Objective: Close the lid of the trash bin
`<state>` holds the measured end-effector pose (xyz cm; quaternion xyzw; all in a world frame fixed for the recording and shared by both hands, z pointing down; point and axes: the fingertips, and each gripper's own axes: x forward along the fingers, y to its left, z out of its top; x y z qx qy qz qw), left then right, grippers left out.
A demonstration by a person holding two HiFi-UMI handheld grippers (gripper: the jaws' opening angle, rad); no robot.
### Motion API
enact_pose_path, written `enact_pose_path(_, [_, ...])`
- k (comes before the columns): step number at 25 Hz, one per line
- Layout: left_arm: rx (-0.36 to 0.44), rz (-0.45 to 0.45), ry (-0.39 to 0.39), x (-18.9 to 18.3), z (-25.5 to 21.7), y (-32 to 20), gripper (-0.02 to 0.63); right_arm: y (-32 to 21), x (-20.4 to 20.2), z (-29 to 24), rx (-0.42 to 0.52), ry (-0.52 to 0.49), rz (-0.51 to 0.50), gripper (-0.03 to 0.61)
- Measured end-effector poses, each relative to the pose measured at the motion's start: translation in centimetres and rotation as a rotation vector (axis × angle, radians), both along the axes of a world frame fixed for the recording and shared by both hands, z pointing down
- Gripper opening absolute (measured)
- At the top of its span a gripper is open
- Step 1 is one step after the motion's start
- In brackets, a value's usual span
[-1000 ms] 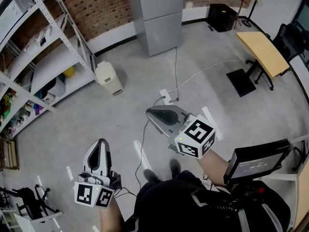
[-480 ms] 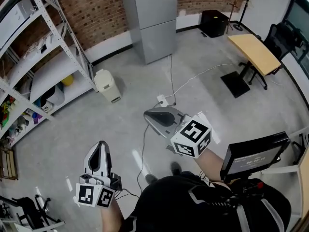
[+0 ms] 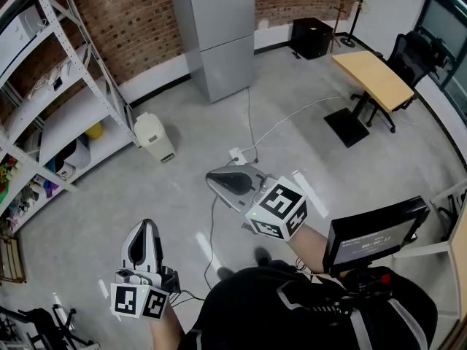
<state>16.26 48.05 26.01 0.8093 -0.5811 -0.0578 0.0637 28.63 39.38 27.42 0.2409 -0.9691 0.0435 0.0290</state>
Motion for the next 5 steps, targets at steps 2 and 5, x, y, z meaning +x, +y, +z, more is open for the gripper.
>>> enact_pose_path(2, [0.004, -0.002, -0.007, 0.22, -0.02, -0.04, -0.002, -0.03, 0.04, -0.23, 0.009, 0.0, -0.004, 0.008])
enact_pose_path(5, [0.002, -0.007, -0.02, 0.47, 0.17, 0.01, -0.002, 0.11, 0.06, -0.3, 0.013, -0.002, -0.011, 0.008])
